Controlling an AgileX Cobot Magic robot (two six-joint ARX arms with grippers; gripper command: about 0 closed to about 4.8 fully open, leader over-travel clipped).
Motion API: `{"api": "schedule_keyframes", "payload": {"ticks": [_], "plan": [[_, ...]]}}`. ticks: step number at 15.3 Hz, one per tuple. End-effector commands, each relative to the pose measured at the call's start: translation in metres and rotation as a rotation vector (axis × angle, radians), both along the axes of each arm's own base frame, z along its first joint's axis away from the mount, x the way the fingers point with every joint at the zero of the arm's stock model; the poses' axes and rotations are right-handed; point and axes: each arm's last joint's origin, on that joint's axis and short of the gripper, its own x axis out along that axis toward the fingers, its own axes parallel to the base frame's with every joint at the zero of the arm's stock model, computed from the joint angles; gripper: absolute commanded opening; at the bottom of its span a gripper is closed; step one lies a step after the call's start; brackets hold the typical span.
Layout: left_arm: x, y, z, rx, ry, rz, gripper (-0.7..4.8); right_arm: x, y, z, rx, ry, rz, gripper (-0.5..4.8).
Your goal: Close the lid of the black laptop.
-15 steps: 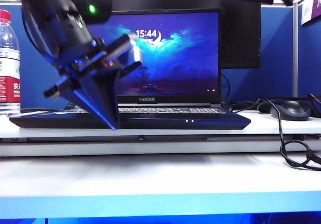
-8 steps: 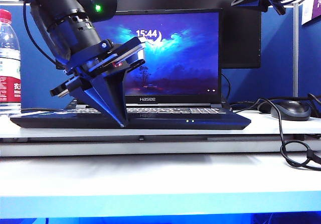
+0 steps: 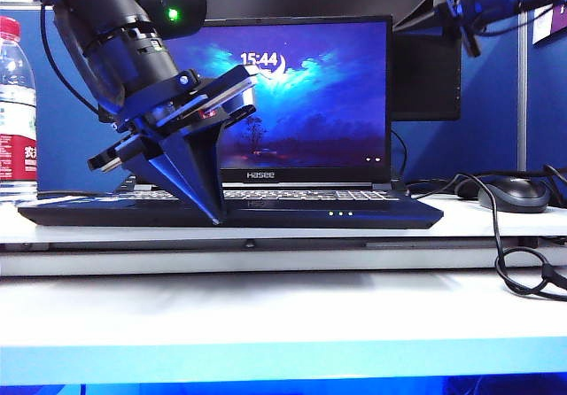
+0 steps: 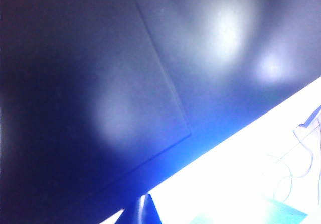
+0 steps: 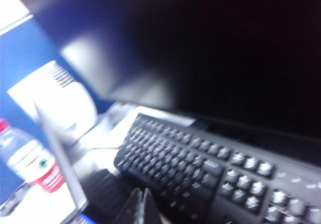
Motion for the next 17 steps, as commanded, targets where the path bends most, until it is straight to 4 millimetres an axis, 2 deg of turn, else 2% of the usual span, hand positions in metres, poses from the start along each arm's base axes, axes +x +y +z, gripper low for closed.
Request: {"api": "schedule_keyframes", "payload": {"ticks": [1,5,7,11,14,17], "plan": [[0.004,-0.001,0.003,-0.012,-0.049,0.015,0.21,0.005,0.002,-0.004,0.005,-0.002,0.062,-0.01],[0.004,-0.001,0.003,-0.023,-0.043,0.009,0.21,0.008,0.002,-0.006,0.009,-0.022,0.062,-0.01],[0.004,-0.001,0.003,-0.023,-0.043,0.009,0.21,0.005,0.013,-0.005,0.013,-0.032,0.169,-0.02],[0.004,-0.001,0.003,-0.023,-0.044,0.009,0.21,0.002,0.033,-0.006,0.021,-0.022,0.26,-0.02],[0.005,-0.002,0.004,-0.027,-0.054,0.01,0.21,-0.003,0.047,-0.011,0.037,0.053,0.389,-0.01],[0.005,-0.002,0.004,-0.029,-0.058,0.01,0.21,-0.006,0.057,-0.016,0.039,0.105,0.438,-0.02]]}}
